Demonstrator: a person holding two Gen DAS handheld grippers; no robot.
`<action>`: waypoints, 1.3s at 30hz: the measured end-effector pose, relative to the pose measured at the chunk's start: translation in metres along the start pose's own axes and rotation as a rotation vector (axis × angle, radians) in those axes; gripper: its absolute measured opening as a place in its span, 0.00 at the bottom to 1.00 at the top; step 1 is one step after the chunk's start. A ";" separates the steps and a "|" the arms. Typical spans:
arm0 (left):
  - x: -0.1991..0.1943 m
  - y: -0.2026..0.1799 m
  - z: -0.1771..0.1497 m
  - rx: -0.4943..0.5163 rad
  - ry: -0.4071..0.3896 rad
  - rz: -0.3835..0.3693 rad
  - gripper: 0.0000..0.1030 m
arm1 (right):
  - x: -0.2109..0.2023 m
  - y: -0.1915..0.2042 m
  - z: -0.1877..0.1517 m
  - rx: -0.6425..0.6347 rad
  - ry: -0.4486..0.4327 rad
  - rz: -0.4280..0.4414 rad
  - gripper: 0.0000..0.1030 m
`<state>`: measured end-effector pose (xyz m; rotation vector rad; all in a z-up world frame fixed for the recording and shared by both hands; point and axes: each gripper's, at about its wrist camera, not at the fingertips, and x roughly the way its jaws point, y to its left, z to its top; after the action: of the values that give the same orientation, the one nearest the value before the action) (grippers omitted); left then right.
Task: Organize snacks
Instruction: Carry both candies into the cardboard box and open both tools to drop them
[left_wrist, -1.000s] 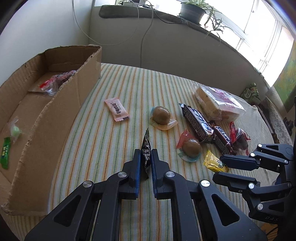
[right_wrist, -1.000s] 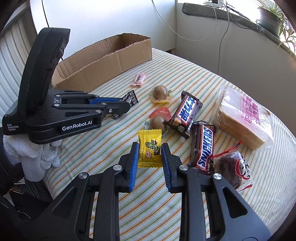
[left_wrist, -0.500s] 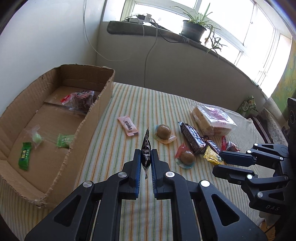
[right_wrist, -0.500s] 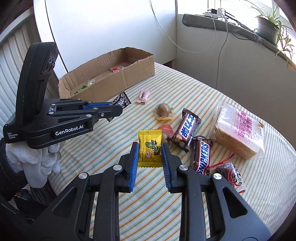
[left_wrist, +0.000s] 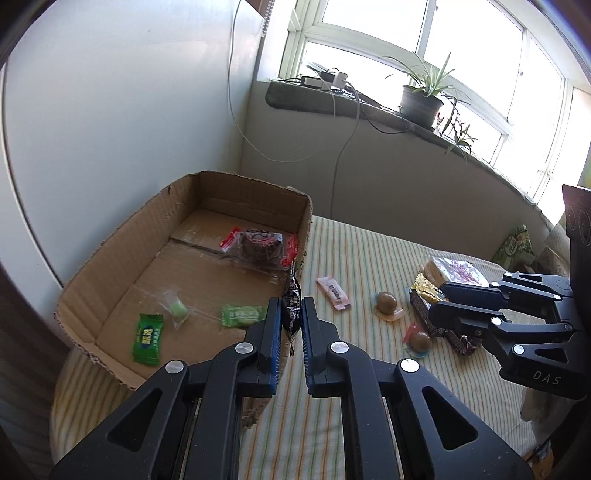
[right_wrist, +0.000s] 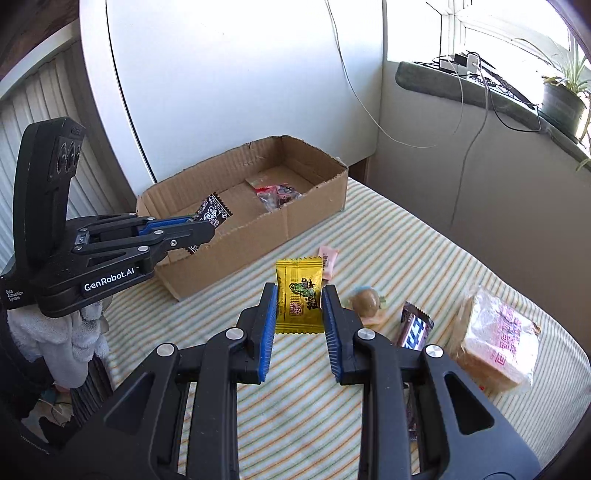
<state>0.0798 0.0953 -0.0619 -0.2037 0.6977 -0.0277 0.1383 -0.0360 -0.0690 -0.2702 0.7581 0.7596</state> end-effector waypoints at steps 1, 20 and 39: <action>-0.002 0.005 0.001 -0.002 -0.005 0.008 0.09 | 0.003 0.002 0.004 -0.004 -0.002 0.006 0.24; -0.007 0.064 0.012 -0.046 -0.043 0.107 0.09 | 0.058 0.052 0.062 -0.079 -0.006 0.058 0.25; 0.004 0.074 0.013 -0.043 -0.026 0.121 0.09 | 0.112 0.057 0.081 -0.072 0.046 0.070 0.25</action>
<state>0.0882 0.1698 -0.0696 -0.2026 0.6836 0.1055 0.1938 0.1017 -0.0888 -0.3283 0.7881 0.8499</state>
